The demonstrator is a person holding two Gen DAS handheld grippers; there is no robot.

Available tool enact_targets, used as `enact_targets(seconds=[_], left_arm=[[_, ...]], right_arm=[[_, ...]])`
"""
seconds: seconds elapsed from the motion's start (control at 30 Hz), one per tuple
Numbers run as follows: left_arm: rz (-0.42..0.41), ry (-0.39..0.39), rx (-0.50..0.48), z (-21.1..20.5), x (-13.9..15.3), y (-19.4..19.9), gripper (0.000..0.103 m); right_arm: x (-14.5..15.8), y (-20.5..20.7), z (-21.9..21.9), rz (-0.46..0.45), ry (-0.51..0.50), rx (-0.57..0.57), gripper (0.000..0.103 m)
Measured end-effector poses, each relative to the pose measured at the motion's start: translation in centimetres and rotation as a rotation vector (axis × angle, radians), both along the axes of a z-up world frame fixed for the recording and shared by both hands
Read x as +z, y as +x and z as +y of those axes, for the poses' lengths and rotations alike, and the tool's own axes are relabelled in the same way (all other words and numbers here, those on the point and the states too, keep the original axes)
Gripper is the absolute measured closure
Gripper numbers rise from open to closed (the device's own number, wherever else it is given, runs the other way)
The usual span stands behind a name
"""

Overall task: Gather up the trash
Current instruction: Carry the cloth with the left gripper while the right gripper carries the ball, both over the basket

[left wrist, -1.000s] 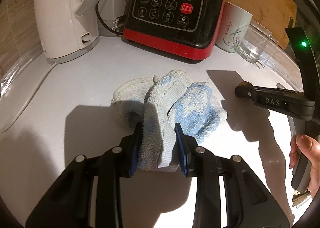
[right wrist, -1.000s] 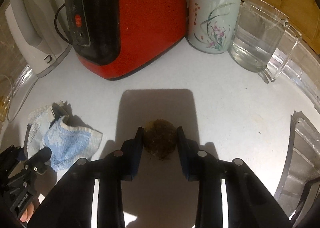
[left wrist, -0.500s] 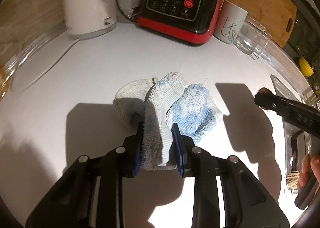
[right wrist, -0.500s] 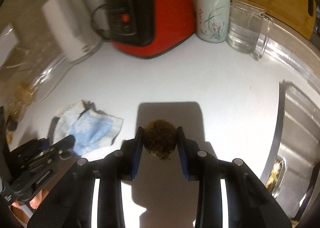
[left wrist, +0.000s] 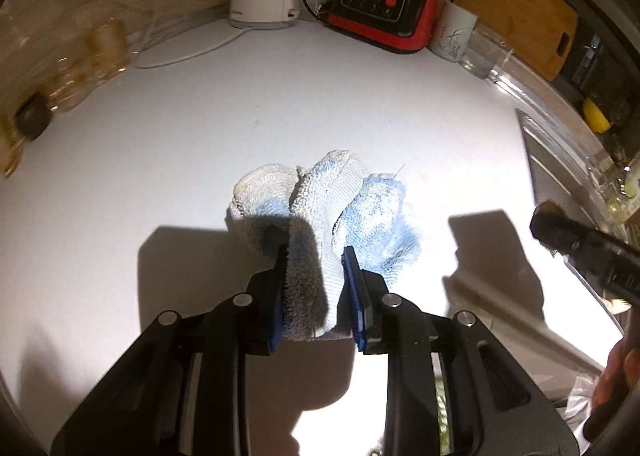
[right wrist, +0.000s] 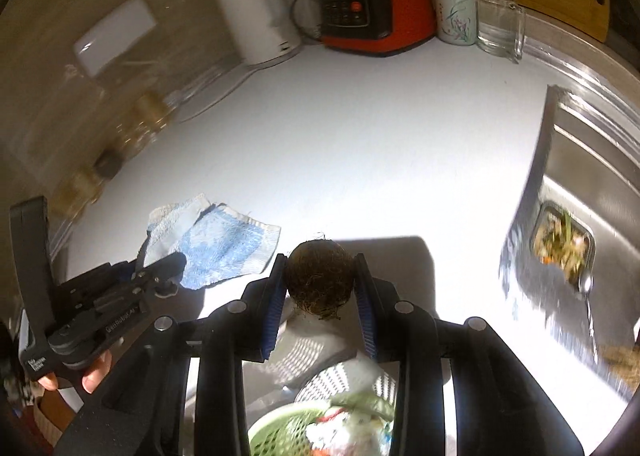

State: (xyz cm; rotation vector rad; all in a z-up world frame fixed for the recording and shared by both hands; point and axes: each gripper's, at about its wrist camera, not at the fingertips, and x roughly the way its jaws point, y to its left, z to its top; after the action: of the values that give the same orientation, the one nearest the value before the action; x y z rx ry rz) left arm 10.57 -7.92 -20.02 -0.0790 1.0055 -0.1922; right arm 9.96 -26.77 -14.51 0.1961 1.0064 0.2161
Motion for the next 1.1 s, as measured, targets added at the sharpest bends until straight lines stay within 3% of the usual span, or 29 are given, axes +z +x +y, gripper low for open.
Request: enact_targets(seconds=[0.27,0.57,0.8,0.9,1.1], left_arm=[[-0.116,-0.030,-0.019,0.2,6.5,-10.0,0.078],[-0.153,-0.014,-0.109,-1.6,9.2,-18.2,0.078],[-0.047,0.001,-0.156,-3.3,6.1,-21.1,0.078],[-0.027,0.047,-0.186,-4.7,4.0,-22.1,0.078],[0.088,0.064,-0.253,-7.1,-2.7,-22.7,0.077]], right_arm=[[3.5,-10.0,1.1,-0.059,0.035,0.031,0.070],[6.3,-18.2,0.4,-0.112,0.032,0.053,0.070],[5.8,-21.9,-1.4,-0.100,0.033,0.026,0.069],[5.1,-23.1,-2.3,-0.083,0.032,0.010,0.070],[3.6,-24.7,-3.8,-0.042,0.028,-0.019,0.069]])
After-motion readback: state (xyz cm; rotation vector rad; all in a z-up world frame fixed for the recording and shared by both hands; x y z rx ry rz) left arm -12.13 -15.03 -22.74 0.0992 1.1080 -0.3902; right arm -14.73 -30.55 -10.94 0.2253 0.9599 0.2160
